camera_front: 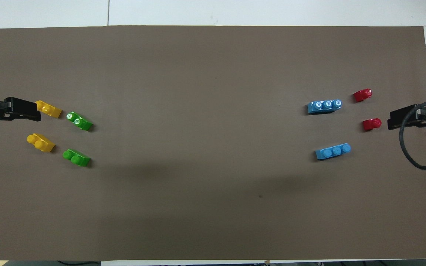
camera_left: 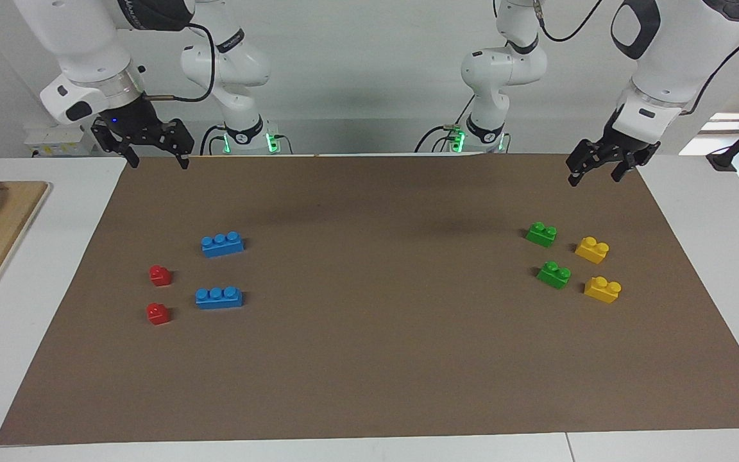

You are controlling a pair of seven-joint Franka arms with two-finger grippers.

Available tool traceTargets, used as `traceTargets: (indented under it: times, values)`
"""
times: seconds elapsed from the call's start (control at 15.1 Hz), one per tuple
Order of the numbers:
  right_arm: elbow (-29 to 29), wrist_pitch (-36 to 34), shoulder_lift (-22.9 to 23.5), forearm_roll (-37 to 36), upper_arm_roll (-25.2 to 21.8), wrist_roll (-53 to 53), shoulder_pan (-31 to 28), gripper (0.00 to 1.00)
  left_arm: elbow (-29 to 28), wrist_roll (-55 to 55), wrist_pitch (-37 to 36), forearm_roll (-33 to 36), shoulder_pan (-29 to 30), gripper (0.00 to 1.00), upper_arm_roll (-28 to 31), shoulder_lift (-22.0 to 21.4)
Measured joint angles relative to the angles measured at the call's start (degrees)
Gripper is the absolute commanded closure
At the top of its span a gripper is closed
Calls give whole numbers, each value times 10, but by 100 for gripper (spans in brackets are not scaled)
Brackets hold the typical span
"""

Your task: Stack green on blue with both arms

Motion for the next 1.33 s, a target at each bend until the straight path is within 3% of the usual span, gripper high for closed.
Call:
traceTargets:
  times: [0.73, 1.33]
  values:
    - [-1, 1, -1, 0, -1, 67, 0, 0, 0, 0, 0, 0, 0, 0, 0, 0]
    - [-21, 39, -1, 20, 3, 491, 3, 3, 0, 0, -2, 0, 0, 0, 0, 0]
